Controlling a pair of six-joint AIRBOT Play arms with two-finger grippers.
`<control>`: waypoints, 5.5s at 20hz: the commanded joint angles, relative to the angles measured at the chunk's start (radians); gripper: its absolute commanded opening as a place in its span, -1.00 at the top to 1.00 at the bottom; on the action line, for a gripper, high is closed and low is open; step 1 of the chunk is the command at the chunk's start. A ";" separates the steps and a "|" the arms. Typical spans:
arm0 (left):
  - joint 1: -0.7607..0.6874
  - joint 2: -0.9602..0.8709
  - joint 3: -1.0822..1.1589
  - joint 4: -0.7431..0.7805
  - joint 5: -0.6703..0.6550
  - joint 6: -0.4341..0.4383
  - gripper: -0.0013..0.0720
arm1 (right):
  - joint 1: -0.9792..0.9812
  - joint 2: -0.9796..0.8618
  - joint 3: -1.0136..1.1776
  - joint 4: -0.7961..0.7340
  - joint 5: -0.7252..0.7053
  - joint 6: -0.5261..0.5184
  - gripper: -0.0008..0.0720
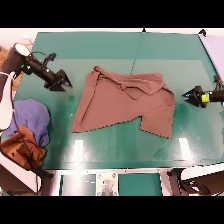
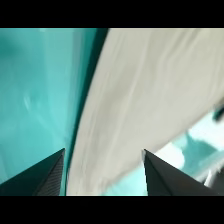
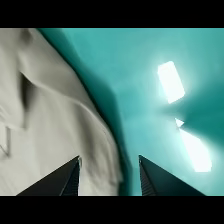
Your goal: Fold the shirts.
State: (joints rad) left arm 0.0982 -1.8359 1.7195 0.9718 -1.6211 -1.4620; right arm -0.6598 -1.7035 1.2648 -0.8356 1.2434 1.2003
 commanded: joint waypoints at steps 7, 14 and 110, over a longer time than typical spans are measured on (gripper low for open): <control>0.073 0.468 -0.750 0.196 0.219 0.003 -0.56 | 0.104 -0.063 -0.092 0.013 -0.062 -0.034 0.71; 0.041 0.506 -0.997 -0.079 0.499 0.122 -0.56 | 0.103 -0.062 -0.056 0.016 -0.066 -0.034 0.92; -0.018 0.104 -0.138 -0.393 0.724 0.320 0.91 | 0.245 0.059 0.101 0.248 -0.468 -0.102 0.92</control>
State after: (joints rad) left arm 0.0868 -1.6279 1.5379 0.5827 -0.9714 -1.1507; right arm -0.4088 -1.4818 1.2930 -0.5838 0.7650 1.0687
